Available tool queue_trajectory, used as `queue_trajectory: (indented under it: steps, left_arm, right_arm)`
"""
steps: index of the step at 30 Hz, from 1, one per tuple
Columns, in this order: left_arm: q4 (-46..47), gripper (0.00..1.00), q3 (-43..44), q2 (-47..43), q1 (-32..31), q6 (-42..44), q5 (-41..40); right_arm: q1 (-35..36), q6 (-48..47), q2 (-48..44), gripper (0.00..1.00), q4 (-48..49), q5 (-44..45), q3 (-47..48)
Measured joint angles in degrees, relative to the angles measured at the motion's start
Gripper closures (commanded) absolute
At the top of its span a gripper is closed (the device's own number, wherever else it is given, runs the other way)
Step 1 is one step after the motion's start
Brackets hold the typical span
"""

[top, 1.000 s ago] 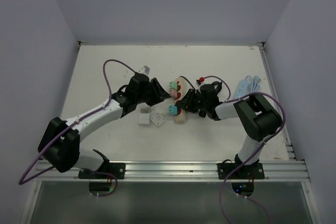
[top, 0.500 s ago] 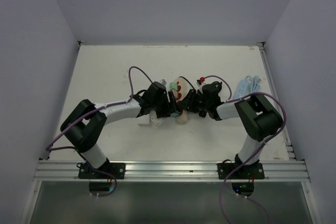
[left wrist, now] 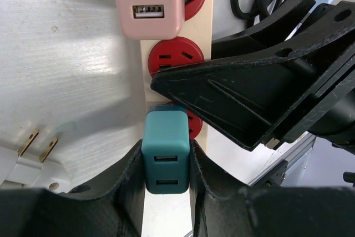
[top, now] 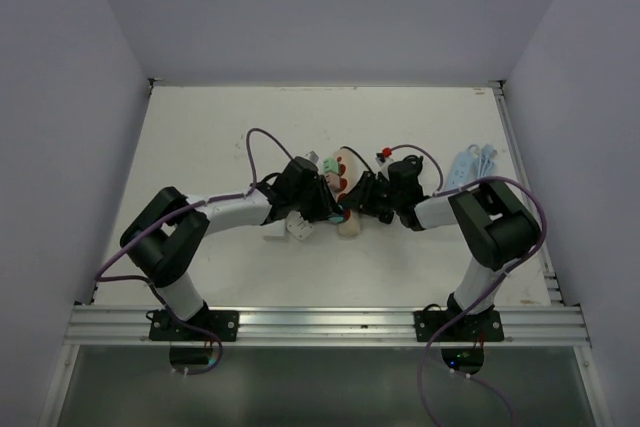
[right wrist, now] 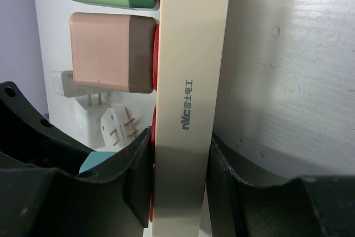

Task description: Pull the plug off the socket

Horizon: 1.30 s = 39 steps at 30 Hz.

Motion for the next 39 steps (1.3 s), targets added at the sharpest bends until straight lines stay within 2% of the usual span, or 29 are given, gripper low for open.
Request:
queue_trajectory:
  steps: [1, 3, 5, 11, 16, 21, 28, 39]
  left_arm:
    - [0.4, 0.89, -0.2, 0.0, 0.0, -0.1, 0.1]
    - [1.5, 1.0, -0.8, 0.0, 0.0, -0.4, 0.5]
    - [3.1, 1.0, -1.7, 0.0, 0.0, -0.8, 1.0]
    - [6.0, 1.0, -4.3, -1.2, 0.0, -1.5, 1.3]
    - [6.8, 1.0, -5.9, -2.3, -0.2, -1.7, 1.3]
    - [6.6, 1.0, -5.9, -2.5, -0.2, -1.7, 1.1]
    - [6.5, 1.0, -5.9, -2.6, -0.2, -2.4, 0.8]
    - [6.5, 1.0, -5.9, -2.7, -0.5, -3.1, 0.2]
  right_arm:
    - [-0.1, 0.0, -0.1, 0.61, 0.1, -0.1, -0.1]
    - [-0.2, -0.3, -0.7, 0.52, 0.0, 0.0, -0.5]
    - [-0.2, -1.3, -1.8, 0.41, -0.3, 0.3, -0.9]
    - [-0.2, -5.4, -9.3, 0.3, -10.0, 4.0, -1.4]
    - [-0.2, -7.2, -16.4, 0.3, -21.1, 7.6, -1.6]
    - [-0.2, -9.2, -25.4, 0.35, -29.2, 10.8, -3.6]
    - [0.3, -9.4, -27.6, 0.35, -29.4, 8.0, -9.2]
    - [4.1, -9.0, -27.1, 0.29, -27.0, 4.7, -9.9]
